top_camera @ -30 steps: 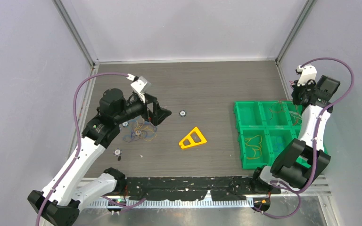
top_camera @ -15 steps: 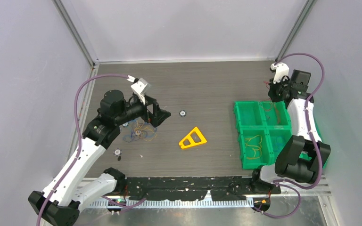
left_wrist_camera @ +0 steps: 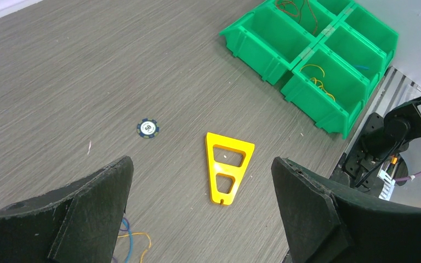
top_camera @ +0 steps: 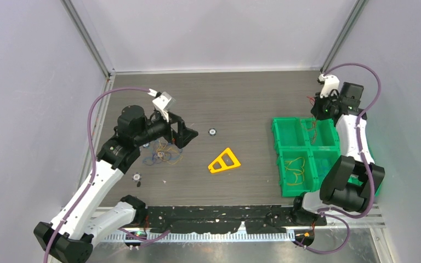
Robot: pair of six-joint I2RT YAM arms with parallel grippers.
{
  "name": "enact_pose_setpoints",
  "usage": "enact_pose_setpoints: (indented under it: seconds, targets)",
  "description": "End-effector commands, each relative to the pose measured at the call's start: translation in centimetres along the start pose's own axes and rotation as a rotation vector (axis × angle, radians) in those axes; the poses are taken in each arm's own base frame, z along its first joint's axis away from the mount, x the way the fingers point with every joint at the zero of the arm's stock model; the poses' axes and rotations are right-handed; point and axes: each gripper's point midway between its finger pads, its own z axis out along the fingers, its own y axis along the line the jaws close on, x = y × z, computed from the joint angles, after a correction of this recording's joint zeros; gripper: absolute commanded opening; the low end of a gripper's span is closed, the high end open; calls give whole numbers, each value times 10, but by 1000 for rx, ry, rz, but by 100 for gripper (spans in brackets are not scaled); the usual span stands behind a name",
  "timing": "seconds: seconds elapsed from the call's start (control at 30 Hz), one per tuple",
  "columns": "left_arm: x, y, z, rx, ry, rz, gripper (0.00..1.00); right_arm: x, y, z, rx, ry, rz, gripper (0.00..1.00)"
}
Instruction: Untangle the cables
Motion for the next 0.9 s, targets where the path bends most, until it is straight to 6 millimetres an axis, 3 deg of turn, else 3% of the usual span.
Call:
enact_pose_setpoints:
  seconds: [0.0,0.1,0.23,0.53,0.87]
  targets:
    - [-6,2,-1,-7,-31,0,100,0,-42,-7,29,-37,-32,5]
    - [-5,1,0,1,-27,-14,99,27,-61,-3,-25,18,-16,5]
    - [-6,2,3,3,-24,-28,100,60,-66,5,-76,106,-34,5]
    - [-3,5,5,-1,-16,-36,100,87,-63,15,-91,244,-202,5]
    - [-3,6,8,8,-14,-38,100,122,-55,29,-158,474,-197,5]
